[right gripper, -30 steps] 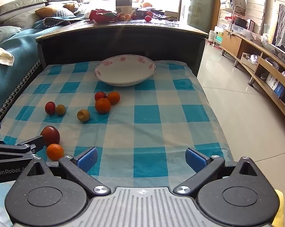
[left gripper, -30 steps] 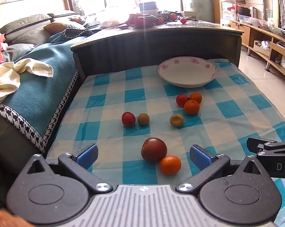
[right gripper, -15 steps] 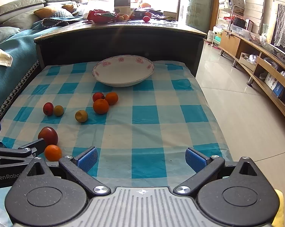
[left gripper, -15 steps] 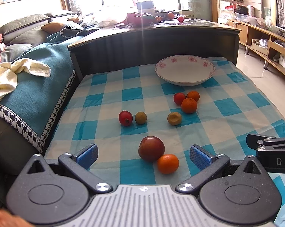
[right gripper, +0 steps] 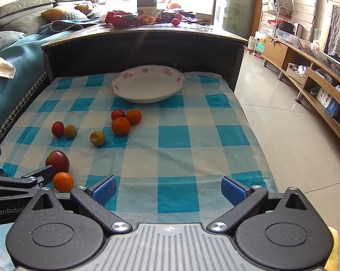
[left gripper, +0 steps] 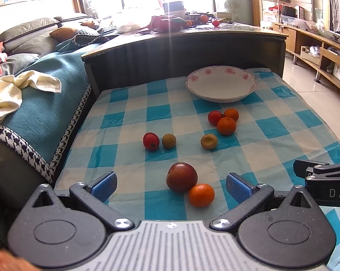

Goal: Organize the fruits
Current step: 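Move both tools toward the fruits on the checkered cloth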

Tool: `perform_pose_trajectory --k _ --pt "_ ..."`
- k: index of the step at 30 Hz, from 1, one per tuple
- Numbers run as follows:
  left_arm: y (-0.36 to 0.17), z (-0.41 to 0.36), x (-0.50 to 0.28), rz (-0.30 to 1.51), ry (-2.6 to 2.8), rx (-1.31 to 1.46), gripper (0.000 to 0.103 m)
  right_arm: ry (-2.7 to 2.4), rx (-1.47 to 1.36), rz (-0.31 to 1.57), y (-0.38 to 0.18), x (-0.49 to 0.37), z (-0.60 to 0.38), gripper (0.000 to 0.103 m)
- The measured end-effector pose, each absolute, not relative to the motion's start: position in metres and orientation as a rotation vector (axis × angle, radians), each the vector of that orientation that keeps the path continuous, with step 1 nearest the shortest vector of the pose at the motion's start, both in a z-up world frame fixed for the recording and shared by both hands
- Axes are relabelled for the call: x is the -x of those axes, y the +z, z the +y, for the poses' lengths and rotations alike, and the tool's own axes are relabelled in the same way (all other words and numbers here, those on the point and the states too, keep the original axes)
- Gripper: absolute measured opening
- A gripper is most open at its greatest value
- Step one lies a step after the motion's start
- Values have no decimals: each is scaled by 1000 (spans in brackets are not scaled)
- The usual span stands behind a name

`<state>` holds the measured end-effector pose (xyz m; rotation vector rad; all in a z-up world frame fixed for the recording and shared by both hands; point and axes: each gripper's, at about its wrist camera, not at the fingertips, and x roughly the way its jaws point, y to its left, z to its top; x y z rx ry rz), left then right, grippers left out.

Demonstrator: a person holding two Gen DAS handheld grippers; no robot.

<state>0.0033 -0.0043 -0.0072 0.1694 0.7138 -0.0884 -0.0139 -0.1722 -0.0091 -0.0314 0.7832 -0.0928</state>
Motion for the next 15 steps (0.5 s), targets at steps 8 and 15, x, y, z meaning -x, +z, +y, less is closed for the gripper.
perform_pose_trajectory --k 8,15 --pt "1 -6 2 693 -76 -177 103 -85 27 775 -6 15 -173 93" --pt "13 -9 9 663 -63 -196 103 -76 25 765 1 17 -174 93"
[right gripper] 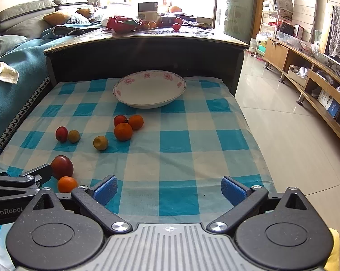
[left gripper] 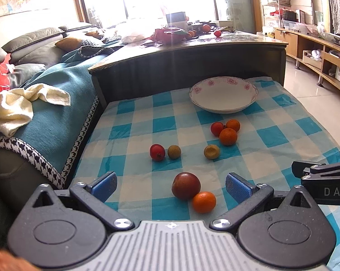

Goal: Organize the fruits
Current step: 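Move both tools toward the fruits on the checkered cloth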

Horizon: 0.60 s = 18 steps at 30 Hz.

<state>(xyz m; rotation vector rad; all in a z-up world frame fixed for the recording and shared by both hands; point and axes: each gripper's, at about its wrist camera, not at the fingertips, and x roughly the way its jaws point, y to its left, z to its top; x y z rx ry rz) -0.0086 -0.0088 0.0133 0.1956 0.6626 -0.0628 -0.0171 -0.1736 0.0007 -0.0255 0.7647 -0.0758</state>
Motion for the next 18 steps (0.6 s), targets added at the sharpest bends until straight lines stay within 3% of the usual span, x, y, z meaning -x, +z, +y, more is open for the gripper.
perform_pose_trajectory --k 12,18 --pt "24 1 6 558 -96 -220 103 -60 19 742 14 7 -166 91" --pt "7 17 -13 605 -139 -229 103 -12 72 750 4 -7 -153 91"
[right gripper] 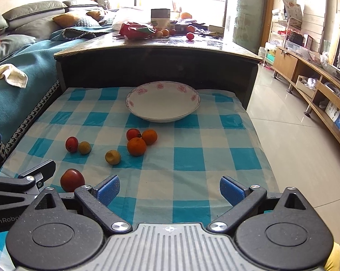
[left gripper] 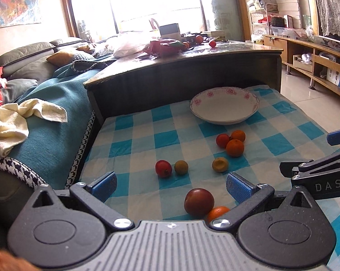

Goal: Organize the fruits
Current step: 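Move both tools toward the fruits on the checkered cloth, then grasp the large dark red plum with the left tool while the right tool grasps a small orange tangerine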

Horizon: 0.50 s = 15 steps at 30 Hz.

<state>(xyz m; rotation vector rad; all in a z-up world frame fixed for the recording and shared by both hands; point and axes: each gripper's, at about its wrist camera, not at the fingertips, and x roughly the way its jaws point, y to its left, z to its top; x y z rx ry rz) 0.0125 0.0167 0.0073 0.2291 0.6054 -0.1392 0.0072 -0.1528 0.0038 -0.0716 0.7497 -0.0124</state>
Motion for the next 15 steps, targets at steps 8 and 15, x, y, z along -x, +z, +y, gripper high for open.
perform_pose_trajectory --k 8,15 --pt "-4 38 -22 648 -167 -247 103 145 83 824 -17 -21 -137 77" --pt "0 59 -34 670 -152 -162 103 284 107 862 -28 -22 -116 70"
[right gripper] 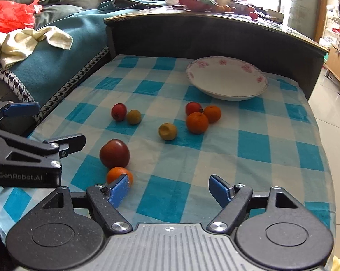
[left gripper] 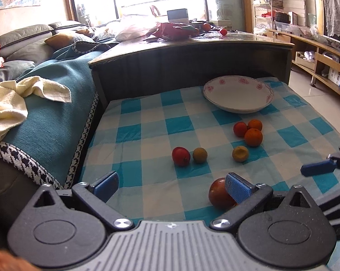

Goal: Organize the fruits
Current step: 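Grasp the large dark red plum with the left tool while the right tool grasps a small orange tangerine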

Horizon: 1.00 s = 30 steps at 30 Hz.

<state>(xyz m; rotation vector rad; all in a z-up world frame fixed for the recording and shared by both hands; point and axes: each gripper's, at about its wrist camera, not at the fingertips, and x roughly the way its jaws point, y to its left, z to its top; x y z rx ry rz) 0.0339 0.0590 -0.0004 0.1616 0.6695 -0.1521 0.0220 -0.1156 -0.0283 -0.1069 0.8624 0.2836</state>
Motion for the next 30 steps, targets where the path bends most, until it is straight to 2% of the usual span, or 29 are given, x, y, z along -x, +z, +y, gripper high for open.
perform_pose_trajectory --k 5,12,15,17,25,28,30 --pt "3 62 -42 670 -159 -130 103 368 138 901 -36 -26 -100 63" --pt "-1 64 -48 692 -164 -106 103 460 159 937 -50 -37 -77 36" --pt "-4 63 -51 708 -183 -98 103 477 149 950 -55 -41 -76 28" --pt "-7 60 -53 714 -195 -109 103 478 147 945 -56 -41 -77 28" --pt "-21 42 -57 772 -291 -130 91 433 137 959 -51 -35 -98 27" --pt "-30 31 -61 793 -319 -146 83 377 118 972 -50 -32 -116 27" --pt "-37 26 -64 821 -335 -145 74 338 113 972 -49 -32 -127 27"
